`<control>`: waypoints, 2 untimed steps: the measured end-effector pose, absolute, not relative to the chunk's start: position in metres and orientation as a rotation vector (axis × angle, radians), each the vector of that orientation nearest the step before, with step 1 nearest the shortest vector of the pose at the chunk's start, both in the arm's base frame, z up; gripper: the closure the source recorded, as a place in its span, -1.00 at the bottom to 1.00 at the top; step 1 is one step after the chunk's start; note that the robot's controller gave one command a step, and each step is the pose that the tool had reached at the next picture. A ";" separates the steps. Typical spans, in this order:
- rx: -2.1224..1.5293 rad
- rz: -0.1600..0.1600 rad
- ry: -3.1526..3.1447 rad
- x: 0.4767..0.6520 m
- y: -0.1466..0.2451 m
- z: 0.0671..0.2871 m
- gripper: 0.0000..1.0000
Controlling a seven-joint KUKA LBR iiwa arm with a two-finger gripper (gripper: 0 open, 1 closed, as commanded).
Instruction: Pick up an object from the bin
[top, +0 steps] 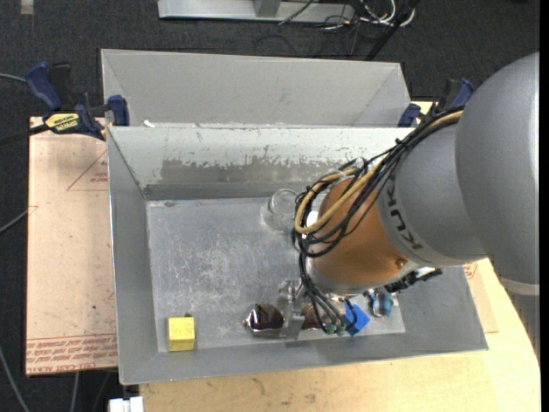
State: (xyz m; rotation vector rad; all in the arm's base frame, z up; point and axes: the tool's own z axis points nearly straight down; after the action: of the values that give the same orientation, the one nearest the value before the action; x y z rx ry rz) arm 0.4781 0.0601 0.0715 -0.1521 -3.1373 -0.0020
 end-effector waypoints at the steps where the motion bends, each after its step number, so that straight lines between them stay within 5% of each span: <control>1: -0.152 -0.001 -3.133 0.477 0.060 0.080 1.00; 2: -0.150 -0.001 -3.138 0.478 0.061 0.116 1.00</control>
Offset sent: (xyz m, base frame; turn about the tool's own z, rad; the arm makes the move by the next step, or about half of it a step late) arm 0.0002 0.0003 0.0451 0.0000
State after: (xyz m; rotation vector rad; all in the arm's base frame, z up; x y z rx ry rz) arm 0.4781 0.0607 0.1160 -0.1498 -3.1377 -0.0014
